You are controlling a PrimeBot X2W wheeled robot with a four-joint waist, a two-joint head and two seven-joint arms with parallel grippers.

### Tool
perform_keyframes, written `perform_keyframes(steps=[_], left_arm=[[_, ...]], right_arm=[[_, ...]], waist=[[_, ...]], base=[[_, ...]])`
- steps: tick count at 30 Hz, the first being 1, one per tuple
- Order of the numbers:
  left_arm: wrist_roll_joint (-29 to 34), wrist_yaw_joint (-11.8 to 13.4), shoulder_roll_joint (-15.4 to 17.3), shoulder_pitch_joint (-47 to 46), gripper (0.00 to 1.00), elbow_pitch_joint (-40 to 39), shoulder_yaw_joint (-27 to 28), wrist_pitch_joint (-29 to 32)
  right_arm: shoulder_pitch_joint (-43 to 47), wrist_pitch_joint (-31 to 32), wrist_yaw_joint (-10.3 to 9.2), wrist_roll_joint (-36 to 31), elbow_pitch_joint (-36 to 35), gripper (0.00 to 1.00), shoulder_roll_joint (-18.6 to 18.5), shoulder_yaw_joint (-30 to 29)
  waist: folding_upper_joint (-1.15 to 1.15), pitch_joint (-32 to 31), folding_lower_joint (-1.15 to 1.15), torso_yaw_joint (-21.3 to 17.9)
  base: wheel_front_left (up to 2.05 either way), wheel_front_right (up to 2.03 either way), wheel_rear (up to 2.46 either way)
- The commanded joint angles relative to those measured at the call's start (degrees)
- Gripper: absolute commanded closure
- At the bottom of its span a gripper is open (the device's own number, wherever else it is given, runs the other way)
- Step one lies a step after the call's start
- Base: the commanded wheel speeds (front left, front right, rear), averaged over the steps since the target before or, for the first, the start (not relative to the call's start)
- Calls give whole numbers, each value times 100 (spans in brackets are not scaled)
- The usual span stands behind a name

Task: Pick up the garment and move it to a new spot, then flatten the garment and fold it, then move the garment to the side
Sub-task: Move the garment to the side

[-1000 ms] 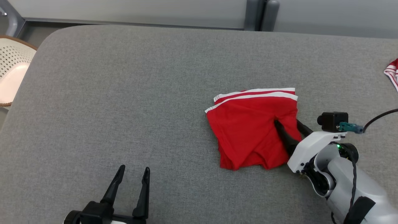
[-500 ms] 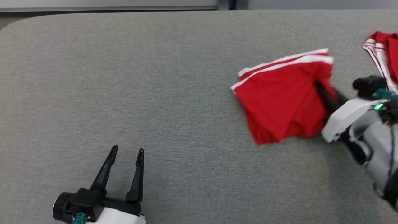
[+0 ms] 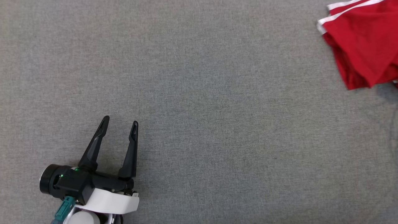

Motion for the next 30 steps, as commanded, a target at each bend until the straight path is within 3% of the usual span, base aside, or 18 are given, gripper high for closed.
perform_keyframes(steps=[1, 9, 10, 11, 12, 18, 20, 22, 23, 30], left_arm=[[29, -15, 43, -113, 0, -55, 30, 1], [89, -53, 128, -145, 0, -73, 45, 1], [93, -56, 132, -148, 0, -74, 40, 1], [93, -58, 129, -157, 0, -67, 33, 1], [104, -59, 127, -166, 0, -53, 22, 1], [86, -63, 90, -80, 0, 35, -12, 1], [63, -53, 74, 3, 0, 79, -16, 1], [14, -20, 53, 111, 0, 131, 17, 1], [14, -20, 53, 111, 0, 131, 17, 1], [-263, 285, 14, 583, 0, 450, -96, 1]], right_arm=[[-77, 46, -13, -37, -12, 100, -141, -87], [-140, 369, -14, -361, 126, 100, -677, -533], [-137, 414, -14, -409, 188, 96, -691, -599], [-130, 460, -14, -476, 280, 58, -694, -675], [-129, 437, -14, -601, 341, 0, -691, -715], [-217, -408, -13, -1823, 1014, 0, -322, -1281], [-112, -603, -13, -2305, 1104, 0, -23, -1550], [222, -679, -12, -2612, 985, 0, 513, -1831], [222, -679, -12, -2612, 985, 0, 513, -1831], [2287, -703, -13, -3197, -777, 0, 2299, -2609]], waist=[[0, 138, 0, 14], [0, 315, 0, 145], [0, 318, 0, 157], [0, 313, 0, 171], [0, 292, 0, 187], [0, -153, 0, 190], [0, -433, 0, 161], [0, -757, 0, 97], [0, -757, 0, 97], [0, -1831, 0, -66]], base=[[0, 0, 0], [0, 0, 0], [0, 0, 0], [0, 0, 0], [0, 0, 0], [0, 0, 0], [0, 0, 0], [0, 0, 0], [0, 0, 0], [0, 0, 0]])
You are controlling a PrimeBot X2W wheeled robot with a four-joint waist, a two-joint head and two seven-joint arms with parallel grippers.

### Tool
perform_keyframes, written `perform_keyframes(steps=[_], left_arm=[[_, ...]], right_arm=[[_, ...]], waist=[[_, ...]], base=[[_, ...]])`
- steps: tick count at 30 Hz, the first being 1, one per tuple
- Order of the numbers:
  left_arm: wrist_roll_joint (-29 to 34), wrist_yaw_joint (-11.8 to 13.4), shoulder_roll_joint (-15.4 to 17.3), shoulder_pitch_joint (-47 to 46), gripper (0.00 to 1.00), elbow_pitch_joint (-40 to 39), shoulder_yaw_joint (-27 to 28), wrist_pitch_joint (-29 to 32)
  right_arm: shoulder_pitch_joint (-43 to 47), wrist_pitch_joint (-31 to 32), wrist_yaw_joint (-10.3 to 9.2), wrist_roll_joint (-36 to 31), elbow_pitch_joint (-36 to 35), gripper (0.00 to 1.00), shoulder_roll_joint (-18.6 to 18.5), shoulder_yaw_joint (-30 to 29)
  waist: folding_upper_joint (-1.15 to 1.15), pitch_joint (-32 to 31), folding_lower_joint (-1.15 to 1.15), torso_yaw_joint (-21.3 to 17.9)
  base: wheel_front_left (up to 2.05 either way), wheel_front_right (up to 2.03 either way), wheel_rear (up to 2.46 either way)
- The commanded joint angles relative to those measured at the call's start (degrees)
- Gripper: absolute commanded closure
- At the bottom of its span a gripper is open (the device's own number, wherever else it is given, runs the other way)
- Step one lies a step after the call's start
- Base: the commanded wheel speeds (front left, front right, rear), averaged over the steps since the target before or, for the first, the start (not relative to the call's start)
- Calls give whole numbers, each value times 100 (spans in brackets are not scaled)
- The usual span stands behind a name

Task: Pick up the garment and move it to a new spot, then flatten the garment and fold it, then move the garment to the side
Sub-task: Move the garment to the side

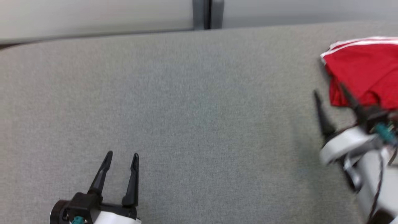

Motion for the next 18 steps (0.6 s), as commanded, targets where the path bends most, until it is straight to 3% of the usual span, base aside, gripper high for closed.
perform_keyframes(steps=[1, 7, 14, 18], left_arm=[[-79, 128, 16, 147, 0, 63, -30, 2], [-419, 482, 23, 529, 0, 48, -14, 1], [-200, 410, 18, 1021, 0, -395, 87, 2], [-84, 404, 15, 1352, 0, -578, 56, 2]], right_arm=[[555, -27, -13, -42, -374, 0, 380, -142], [2350, -28, -12, -225, -1738, 0, 1315, -156], [3638, -22, -9, -272, -2632, 0, 1579, -264], [3991, -22, -9, -219, -2923, 0, 1634, -660]], waist=[[0, -698, 0, -105], [0, -1344, 0, 20], [0, -1721, 0, 120], [0, -1941, 0, 97]], base=[[0, 0, 0], [0, 0, 0], [0, 0, 0], [0, 0, 0]])
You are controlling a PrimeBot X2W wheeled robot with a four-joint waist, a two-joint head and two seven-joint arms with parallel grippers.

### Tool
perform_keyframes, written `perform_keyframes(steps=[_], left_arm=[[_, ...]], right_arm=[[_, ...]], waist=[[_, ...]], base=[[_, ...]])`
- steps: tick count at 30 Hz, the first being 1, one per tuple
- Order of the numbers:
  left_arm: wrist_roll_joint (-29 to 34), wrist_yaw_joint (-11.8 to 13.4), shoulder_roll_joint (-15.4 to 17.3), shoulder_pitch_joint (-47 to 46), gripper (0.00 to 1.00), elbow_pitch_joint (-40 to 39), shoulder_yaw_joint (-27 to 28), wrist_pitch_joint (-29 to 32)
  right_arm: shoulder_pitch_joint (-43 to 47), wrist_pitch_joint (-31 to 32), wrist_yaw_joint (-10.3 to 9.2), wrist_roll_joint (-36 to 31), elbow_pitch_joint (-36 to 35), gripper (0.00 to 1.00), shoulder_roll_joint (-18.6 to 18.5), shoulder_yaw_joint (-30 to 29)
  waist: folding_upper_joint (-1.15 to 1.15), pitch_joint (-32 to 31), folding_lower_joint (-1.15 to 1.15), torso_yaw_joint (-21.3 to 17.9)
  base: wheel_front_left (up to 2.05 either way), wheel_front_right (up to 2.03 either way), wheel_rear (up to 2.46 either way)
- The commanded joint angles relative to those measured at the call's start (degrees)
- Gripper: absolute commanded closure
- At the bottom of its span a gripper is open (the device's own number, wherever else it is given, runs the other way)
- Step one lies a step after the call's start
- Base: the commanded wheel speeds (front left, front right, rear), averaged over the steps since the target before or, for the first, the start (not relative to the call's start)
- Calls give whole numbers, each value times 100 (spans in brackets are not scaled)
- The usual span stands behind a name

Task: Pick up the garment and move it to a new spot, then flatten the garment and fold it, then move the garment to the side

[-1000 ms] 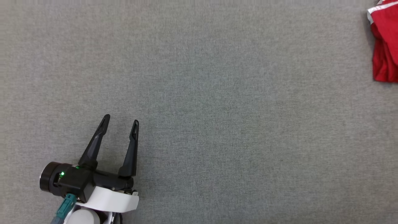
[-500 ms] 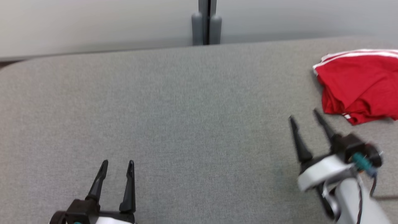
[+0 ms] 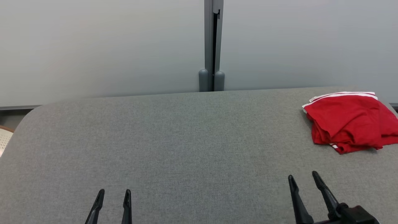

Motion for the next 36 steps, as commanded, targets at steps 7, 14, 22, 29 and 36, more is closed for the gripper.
perform_keyframes(steps=[7, 14, 22, 29, 36], left_arm=[[151, 115, 19, 388, 0, 44, -116, 1], [97, 240, 19, 382, 0, 157, -90, 1], [-39, 227, -19, 379, 100, 273, -152, 14], [-919, 154, 43, 135, 100, 362, -83, 169], [-1707, 51, 93, -121, 100, 526, -26, 316]], right_arm=[[385, -11, -4, -43, -106, 0, -86, -356], [570, -11, -4, 23, -62, 0, -52, -327], [601, 14, -1, 155, 68, 100, -32, -303], [411, 184, -1, 1014, 111, 100, -64, -388], [223, 341, -1, 1785, 172, 100, -87, -467]], waist=[[0, -290, 0, -35], [0, -402, 0, -95], [0, -403, 0, -120], [0, -354, 0, -124], [0, -306, 0, -128]], base=[[0, 0, 0], [0, 0, 0], [0, 0, 0], [0, 0, 0], [0, 0, 0]])
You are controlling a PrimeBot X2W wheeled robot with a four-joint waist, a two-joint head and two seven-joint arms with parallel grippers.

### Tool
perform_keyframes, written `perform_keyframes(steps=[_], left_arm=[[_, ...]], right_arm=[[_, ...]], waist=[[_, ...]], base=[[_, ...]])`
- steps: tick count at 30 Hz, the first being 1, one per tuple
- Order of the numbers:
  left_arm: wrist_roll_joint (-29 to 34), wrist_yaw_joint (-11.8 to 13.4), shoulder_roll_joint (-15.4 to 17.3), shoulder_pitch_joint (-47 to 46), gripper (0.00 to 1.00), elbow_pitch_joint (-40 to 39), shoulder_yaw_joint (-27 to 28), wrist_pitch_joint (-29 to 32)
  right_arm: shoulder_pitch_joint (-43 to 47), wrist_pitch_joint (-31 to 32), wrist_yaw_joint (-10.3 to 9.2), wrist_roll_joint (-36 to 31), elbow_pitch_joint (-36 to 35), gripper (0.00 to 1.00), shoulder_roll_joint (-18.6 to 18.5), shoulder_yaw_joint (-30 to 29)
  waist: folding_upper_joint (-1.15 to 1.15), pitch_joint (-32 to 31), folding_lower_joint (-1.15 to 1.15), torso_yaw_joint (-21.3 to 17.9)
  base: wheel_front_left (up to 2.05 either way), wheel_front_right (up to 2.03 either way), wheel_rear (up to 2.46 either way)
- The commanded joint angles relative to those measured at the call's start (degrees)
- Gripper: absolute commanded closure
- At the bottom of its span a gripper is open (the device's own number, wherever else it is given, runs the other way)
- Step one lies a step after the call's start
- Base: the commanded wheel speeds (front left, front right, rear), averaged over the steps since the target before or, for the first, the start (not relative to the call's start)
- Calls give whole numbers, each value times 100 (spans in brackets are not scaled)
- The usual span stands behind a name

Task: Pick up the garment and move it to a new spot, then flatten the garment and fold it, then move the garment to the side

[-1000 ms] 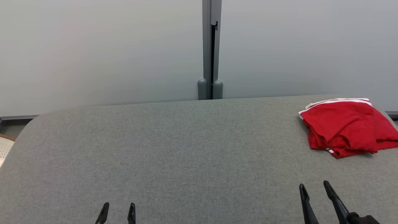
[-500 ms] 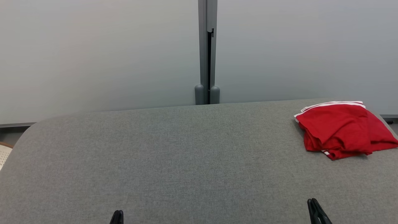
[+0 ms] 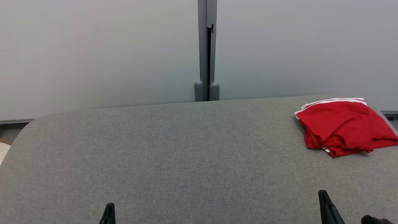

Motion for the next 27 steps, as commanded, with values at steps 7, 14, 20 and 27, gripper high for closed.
perform_keyframes(steps=[7, 14, 20, 27], left_arm=[[-870, -132, 92, -416, 100, 95, 96, 153], [-1524, -211, 119, -622, 100, 214, 156, 284], [-2047, -274, 141, -788, 100, 295, 211, 393], [-2604, -340, 158, -955, 100, 369, 278, 517]], right_arm=[[-335, 176, 0, 856, -30, 100, -56, -119], [-483, 315, 0, 1496, 12, 100, -65, -195], [-603, 434, 0, 2007, 46, 100, -69, -267], [-732, 565, 0, 2556, 78, 100, -70, -339]], waist=[[0, 51, 0, -4], [0, 99, 0, -8], [0, 140, 0, -11], [0, 188, 0, -15]], base=[[0, 0, 0], [0, 0, 0], [0, 0, 0], [0, 0, 0]])
